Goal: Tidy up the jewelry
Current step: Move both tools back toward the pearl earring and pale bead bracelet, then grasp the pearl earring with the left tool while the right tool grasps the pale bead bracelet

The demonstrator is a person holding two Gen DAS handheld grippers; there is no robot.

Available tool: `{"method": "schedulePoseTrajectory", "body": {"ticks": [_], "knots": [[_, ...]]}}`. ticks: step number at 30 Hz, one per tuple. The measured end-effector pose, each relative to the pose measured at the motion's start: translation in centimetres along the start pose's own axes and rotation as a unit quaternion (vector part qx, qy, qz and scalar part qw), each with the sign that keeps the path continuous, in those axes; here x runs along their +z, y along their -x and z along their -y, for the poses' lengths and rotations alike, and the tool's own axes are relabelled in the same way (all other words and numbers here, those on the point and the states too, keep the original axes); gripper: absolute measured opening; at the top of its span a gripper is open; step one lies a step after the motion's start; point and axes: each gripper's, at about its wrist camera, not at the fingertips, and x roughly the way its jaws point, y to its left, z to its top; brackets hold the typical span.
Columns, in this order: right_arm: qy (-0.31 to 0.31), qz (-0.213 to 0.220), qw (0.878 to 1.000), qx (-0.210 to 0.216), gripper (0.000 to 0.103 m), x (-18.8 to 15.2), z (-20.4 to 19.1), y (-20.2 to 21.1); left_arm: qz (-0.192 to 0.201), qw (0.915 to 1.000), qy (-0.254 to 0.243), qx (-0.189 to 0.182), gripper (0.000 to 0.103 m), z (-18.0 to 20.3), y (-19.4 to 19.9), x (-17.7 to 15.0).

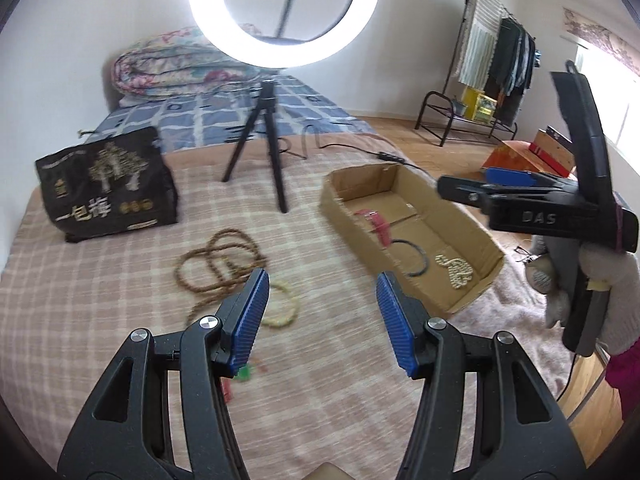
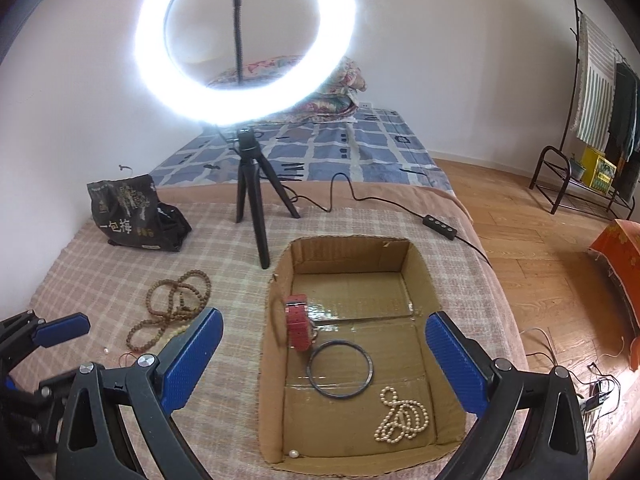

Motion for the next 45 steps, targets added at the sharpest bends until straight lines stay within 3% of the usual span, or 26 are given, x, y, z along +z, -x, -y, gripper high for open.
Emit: {"method": "schedulePoseTrajectory", "body": {"ticks": [10,22,45], "knots": [[0.025,-0.008,0.999,0.041,0.102,-0.7,-4.5,-0.6,-0.017,0.9980,0.026,0.055,0.057,-7.6,1.8,-3.2],[0.044,-0.047,0.995,0.080,0.102,-2.6,-9.0,-3.9,-0.049,0.9941,0.052,0.081,0.057,-12.7,1.0,-6.8],[0.075,-0.109,0.988,0.083,0.102,-6.2,-12.7,-11.6,-0.086,0.9933,0.047,0.061,0.057,-13.5,-3.4,-9.4]]}}
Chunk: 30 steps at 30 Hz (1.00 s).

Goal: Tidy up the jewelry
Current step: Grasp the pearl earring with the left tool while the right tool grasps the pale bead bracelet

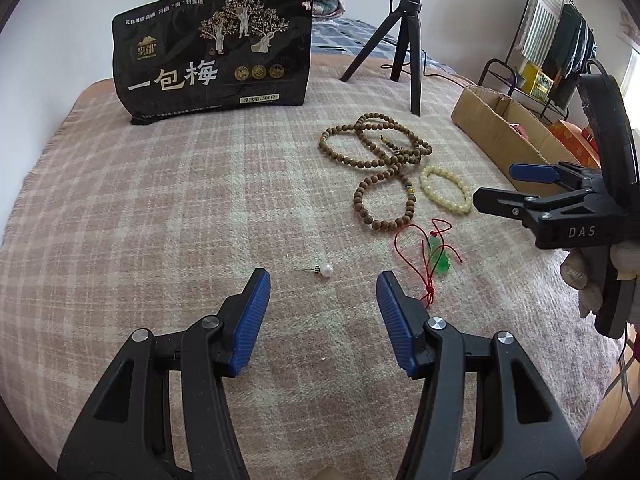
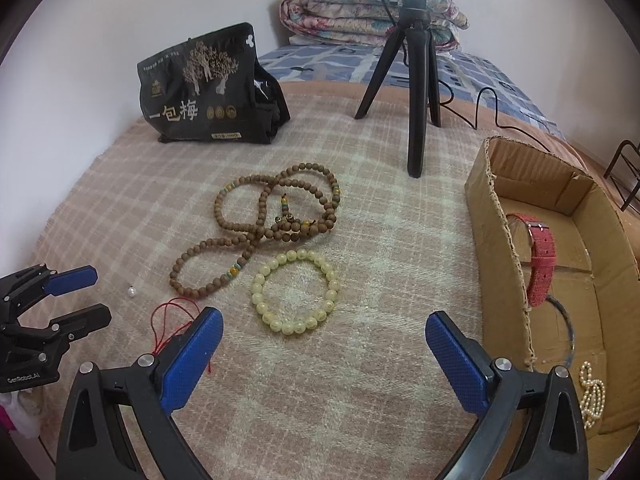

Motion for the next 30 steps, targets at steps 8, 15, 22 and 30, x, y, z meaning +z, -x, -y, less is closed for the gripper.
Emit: {"method": "schedulePoseTrajectory", "body": {"ticks": [8,15,22,30], "knots": [[0.020,0.001,1.000,-0.017,0.103,0.0,-0.5,-0.5,-0.009,0.9999,-0.007,-0.002,0.046,0.3,-1.2,0.0],[0.029,0.008,1.000,-0.009,0.102,0.2,-0.9,-0.1,-0.012,0.9999,-0.007,-0.003,0.046,0.3,-1.8,0.0],[0.046,-0.003,0.999,-0.006,0.096,0.1,-1.9,-1.3,-0.012,0.9999,-0.005,-0.004,0.040,0.2,-2.1,0.1],[0.033,-0.019,0.999,0.002,0.096,0.7,-1.5,-2.9,-0.011,0.9999,0.000,-0.013,0.040,0.0,-2.3,0.3]]}}
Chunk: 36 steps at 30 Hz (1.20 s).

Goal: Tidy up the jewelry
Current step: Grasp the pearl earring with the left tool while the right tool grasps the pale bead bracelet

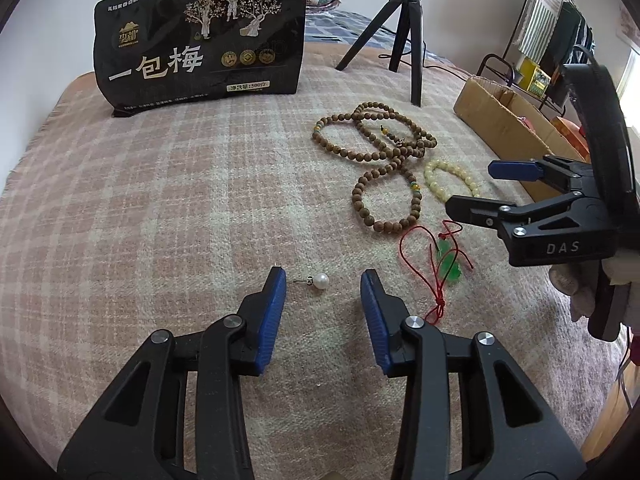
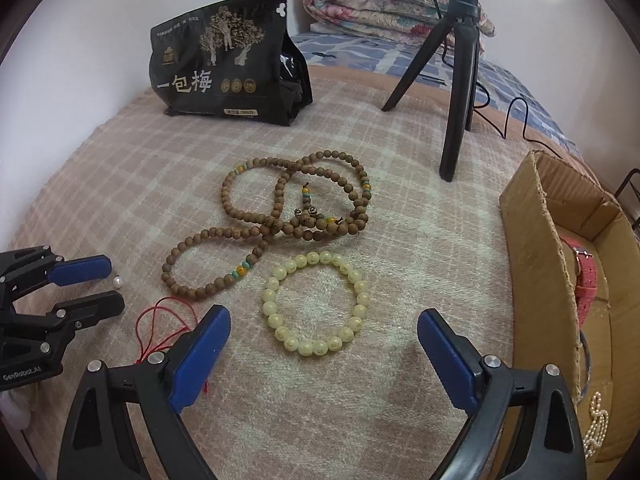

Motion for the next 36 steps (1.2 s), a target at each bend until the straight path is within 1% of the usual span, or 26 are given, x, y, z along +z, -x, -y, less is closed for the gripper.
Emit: {"method": "schedulePoseTrajectory", "body": {"ticks": [3,5,8,10,12,14,16,18,22,23,26,29,31,32,33,36], "knots": [[-0.010,0.002,1.000,0.002,0.093,0.1,0.4,0.0,0.000,1.0000,0.001,-0.002,0.040,0.0,-0.1,0.0],[-0.016,0.001,1.000,0.010,0.093,0.2,0.5,0.0,-0.001,1.0000,0.000,-0.003,0.039,0.0,-0.2,0.0],[-0.027,-0.001,1.000,0.008,0.093,0.2,0.8,-0.2,0.000,1.0000,0.003,-0.005,0.035,-0.1,-0.3,0.0],[-0.046,-0.001,0.999,0.015,0.090,0.3,1.3,-0.2,0.000,1.0000,0.005,-0.006,0.034,-0.1,-0.3,0.1],[-0.059,-0.004,0.998,0.014,0.085,0.4,1.7,-0.5,0.000,1.0000,0.004,-0.006,0.033,-0.1,-0.4,0.1],[-0.061,-0.005,0.998,0.012,0.084,0.5,1.9,-0.7,0.000,1.0000,0.002,-0.005,0.033,0.0,-0.5,0.1],[-0.062,-0.005,0.998,0.009,0.083,0.6,1.8,-0.8,0.001,1.0000,0.000,-0.004,0.030,0.1,-0.5,0.1],[-0.061,-0.006,0.998,0.005,0.077,0.7,1.7,-0.9,0.000,1.0000,-0.001,-0.003,0.029,0.1,-0.5,0.1],[-0.063,-0.010,0.998,0.000,0.072,0.9,1.8,-1.2,0.001,1.0000,-0.002,-0.002,0.029,0.1,-0.6,0.2],[-0.061,-0.014,0.998,-0.004,0.069,0.9,1.8,-1.3,0.001,1.0000,-0.003,-0.002,0.029,0.1,-0.7,0.2],[-0.053,-0.016,0.998,-0.010,0.068,0.8,1.6,-1.5,0.002,1.0000,-0.006,0.000,0.028,0.1,-0.8,0.2],[-0.049,-0.015,0.999,-0.012,0.065,0.8,1.5,-1.5,0.003,1.0000,-0.002,-0.001,0.026,0.1,-0.8,0.2],[-0.045,-0.014,0.999,-0.013,0.061,0.9,1.3,-1.5,0.004,1.0000,0.000,0.002,0.022,0.0,-0.8,0.3],[-0.042,-0.014,0.999,-0.013,0.058,0.9,1.1,-1.5,0.004,1.0000,0.001,0.002,0.022,0.0,-0.8,0.3],[-0.040,-0.013,0.999,-0.011,0.053,0.9,1.0,-1.5,0.005,1.0000,0.001,0.002,0.021,-0.1,-0.7,0.2],[-0.035,-0.012,0.999,-0.008,0.042,0.9,0.6,-1.5,0.005,1.0000,-0.002,0.002,0.019,-0.1,-0.8,0.3]]}}
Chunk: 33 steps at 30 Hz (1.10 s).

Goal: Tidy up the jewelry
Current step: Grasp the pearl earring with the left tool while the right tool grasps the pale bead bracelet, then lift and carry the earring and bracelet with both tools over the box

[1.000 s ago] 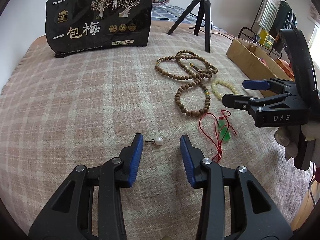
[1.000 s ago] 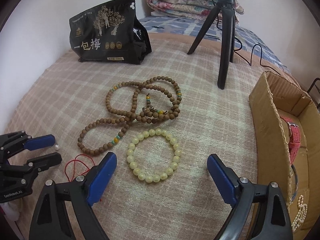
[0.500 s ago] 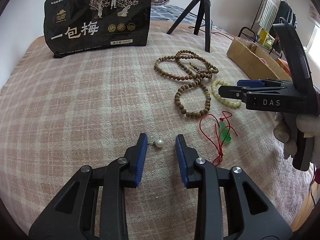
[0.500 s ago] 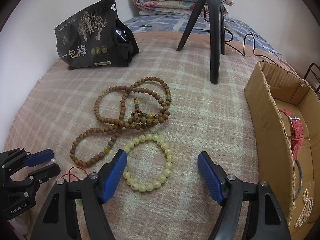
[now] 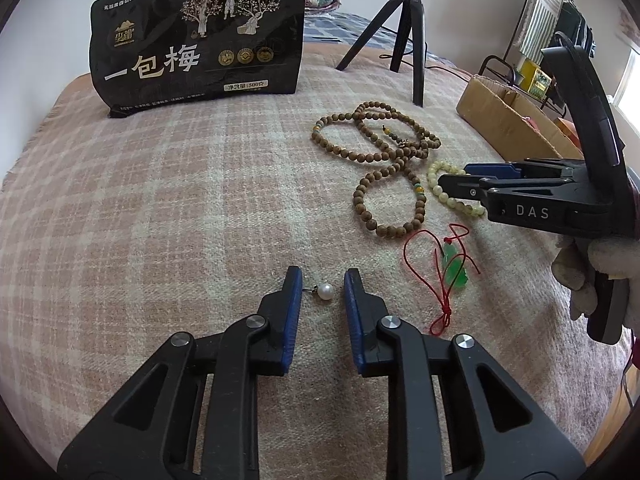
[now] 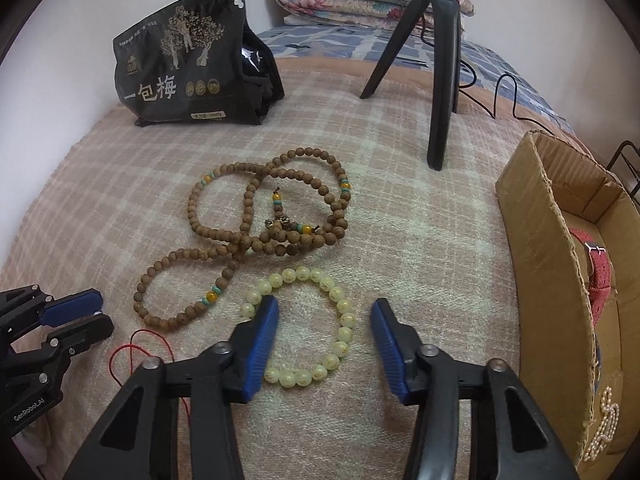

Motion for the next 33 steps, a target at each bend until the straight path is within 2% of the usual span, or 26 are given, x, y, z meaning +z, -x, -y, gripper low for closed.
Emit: {"method": "schedulePoseTrajectory", "body": {"ticks": [3,6,11,12,33], "knots": [[0.004,0.002,1.000,0.001,0.034,0.0,-0.2,0.0,0.001,1.0000,-0.001,0.001,0.015,0.0,0.1,0.0],[0.006,0.006,1.000,0.006,0.021,0.0,-0.3,0.0,0.002,1.0000,-0.001,0.001,0.015,0.0,0.2,-0.1],[0.004,0.008,1.000,0.013,0.007,0.0,-0.3,0.1,0.002,1.0000,-0.001,0.002,0.015,0.0,0.1,-0.1],[0.003,0.009,1.000,0.014,0.006,0.0,-0.2,0.2,0.002,1.0000,-0.001,0.002,0.009,0.0,0.1,-0.1],[0.017,0.048,0.998,0.026,0.005,0.0,-0.6,3.5,0.013,0.9999,0.004,0.004,0.009,-0.1,1.2,-0.1]]}}
